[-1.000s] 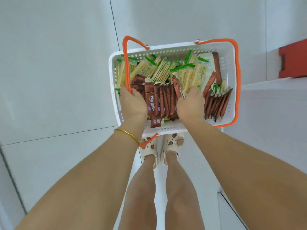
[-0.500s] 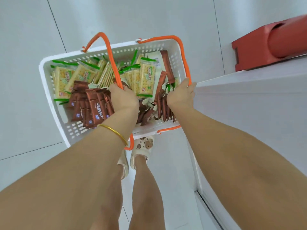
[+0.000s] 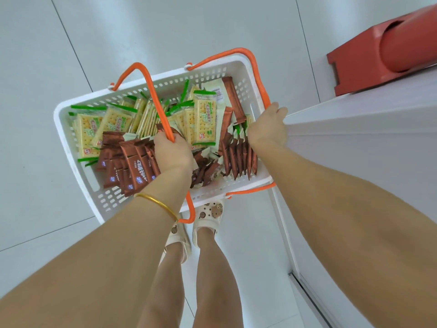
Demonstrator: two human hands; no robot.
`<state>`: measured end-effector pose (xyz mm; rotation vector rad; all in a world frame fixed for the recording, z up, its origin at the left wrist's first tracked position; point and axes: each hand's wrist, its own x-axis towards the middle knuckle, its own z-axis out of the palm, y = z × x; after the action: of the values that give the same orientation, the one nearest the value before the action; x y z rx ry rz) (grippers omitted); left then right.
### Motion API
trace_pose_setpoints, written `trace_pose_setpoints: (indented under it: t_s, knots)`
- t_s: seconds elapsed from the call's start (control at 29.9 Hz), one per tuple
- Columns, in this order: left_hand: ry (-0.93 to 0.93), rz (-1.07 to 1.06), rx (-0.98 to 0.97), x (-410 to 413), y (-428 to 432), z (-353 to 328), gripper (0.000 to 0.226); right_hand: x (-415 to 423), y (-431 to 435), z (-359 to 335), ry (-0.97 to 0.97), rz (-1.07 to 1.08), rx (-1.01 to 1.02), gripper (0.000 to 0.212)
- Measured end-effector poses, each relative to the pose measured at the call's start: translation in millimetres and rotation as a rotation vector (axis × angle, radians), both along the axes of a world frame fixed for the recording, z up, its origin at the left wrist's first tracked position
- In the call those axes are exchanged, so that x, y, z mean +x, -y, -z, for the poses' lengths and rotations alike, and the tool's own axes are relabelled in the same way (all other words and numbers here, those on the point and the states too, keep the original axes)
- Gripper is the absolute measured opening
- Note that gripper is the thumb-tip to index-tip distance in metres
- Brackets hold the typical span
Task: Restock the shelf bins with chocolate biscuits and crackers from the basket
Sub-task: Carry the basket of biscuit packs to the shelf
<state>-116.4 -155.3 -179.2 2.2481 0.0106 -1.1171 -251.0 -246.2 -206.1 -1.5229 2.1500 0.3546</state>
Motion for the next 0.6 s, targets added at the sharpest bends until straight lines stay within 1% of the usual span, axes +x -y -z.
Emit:
trace_pose_setpoints:
  t_s: [0.07,0.1,0.13,0.17,0.2,0.23,0.27,0.3,0.37,0.43,0.53,0.6]
  knots:
    - [-0.027,0.007,-0.012,4,-4,-5,0.012,5,-5,-25,-0.145,-0.159,-0.139,0.032]
    - [-0.052,0.002,-0.031,6,-5,-9,0.009,10,-10,-37,-0.128,-0.242,-0.21,0.024]
    - [-0.083,-0.007,-0.03,8,-6,-18,0.008,18,-16,-46,-0.059,-0.313,-0.218,0.018]
    - [-0.098,-0.009,-0.038,11,-9,-21,0.009,28,-25,-52,0.108,-0.338,-0.181,0.013]
    - [-0.13,-0.015,-0.047,14,-10,-27,0.012,40,-35,-57,0.332,-0.31,-0.089,0.008]
    - [-0.166,-0.031,-0.049,18,-12,-31,0.018,55,-47,-60,0.555,-0.206,0.052,0.005]
    - [-0.22,-0.053,-0.043,23,-14,-33,0.025,71,-58,-63,0.716,-0.076,0.193,0.005]
    - [-0.273,-0.087,-0.042,29,-16,-35,0.031,85,-68,-64,0.815,0.041,0.299,0.007]
    - [-0.37,-0.14,-0.003,40,-21,-40,0.037,105,-82,-61,0.912,0.22,0.416,0.016]
    - [-0.42,-0.115,0.041,51,-24,-44,0.042,115,-89,-59,0.922,0.284,0.488,0.021]
    - [-0.455,0.009,0.03,63,-27,-51,0.048,123,-91,-57,0.982,0.432,0.533,0.014]
    - [-0.464,0.041,0.003,68,-29,-53,0.044,130,-92,-55,0.922,0.452,0.508,0.017]
